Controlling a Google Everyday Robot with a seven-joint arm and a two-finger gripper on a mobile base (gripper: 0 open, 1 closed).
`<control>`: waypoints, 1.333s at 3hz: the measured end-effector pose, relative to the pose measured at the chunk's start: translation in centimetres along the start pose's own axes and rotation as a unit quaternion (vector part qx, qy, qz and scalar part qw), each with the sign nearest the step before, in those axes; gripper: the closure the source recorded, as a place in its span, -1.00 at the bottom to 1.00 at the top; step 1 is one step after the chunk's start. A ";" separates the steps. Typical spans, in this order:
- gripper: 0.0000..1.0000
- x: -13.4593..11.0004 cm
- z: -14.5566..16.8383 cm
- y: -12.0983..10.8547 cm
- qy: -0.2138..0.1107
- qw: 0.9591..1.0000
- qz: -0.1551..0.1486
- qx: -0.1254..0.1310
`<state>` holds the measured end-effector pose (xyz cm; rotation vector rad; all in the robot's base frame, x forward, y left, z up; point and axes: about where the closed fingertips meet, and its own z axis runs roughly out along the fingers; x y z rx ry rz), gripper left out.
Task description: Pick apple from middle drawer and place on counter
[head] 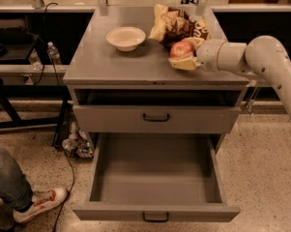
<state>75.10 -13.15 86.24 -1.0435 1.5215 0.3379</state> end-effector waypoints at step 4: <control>-1.00 1.0 -0.3 -1.2 -0.016 0.999 0.042 0.018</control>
Offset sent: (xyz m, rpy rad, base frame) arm 0.0175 -0.0103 -0.0165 0.0644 0.0620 -0.0449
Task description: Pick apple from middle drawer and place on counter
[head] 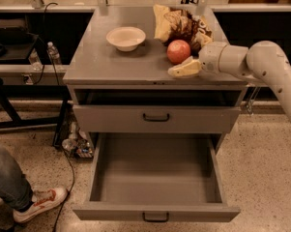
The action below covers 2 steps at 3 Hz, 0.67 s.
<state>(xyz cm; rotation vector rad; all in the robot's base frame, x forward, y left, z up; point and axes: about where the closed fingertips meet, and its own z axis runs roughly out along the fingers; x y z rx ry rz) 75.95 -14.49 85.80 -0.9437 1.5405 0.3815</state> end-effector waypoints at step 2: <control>-1.00 -1.7 -4.6 -1.7 -0.024 0.998 -0.013 0.057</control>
Offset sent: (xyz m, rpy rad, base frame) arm -0.0431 -0.0946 0.0585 0.0468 -0.1680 -0.2165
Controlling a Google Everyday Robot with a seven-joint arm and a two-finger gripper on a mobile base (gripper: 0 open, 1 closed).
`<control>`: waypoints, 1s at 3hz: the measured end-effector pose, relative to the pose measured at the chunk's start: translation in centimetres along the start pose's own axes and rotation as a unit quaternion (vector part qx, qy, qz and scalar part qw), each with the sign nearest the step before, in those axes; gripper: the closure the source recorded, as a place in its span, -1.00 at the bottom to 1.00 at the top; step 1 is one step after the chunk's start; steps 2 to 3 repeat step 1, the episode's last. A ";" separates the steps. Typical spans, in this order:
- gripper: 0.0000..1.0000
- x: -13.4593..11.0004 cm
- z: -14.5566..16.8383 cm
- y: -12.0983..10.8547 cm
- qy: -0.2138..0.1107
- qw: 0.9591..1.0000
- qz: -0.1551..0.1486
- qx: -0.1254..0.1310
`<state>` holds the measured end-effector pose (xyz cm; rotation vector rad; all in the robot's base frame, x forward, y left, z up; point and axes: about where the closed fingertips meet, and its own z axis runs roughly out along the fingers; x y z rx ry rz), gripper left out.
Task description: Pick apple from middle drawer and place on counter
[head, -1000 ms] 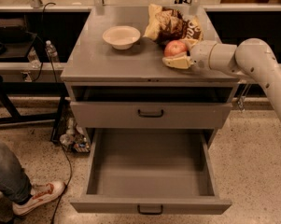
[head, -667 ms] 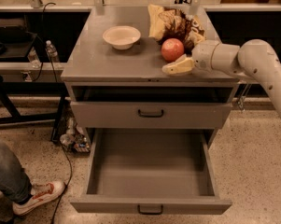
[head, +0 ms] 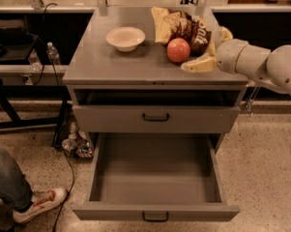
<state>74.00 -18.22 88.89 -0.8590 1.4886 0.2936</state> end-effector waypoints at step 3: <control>-1.00 -0.8 -6.6 -2.4 -0.013 0.997 0.003 0.077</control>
Offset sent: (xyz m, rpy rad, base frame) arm 0.0000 0.0000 0.0000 0.0000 0.0000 0.0000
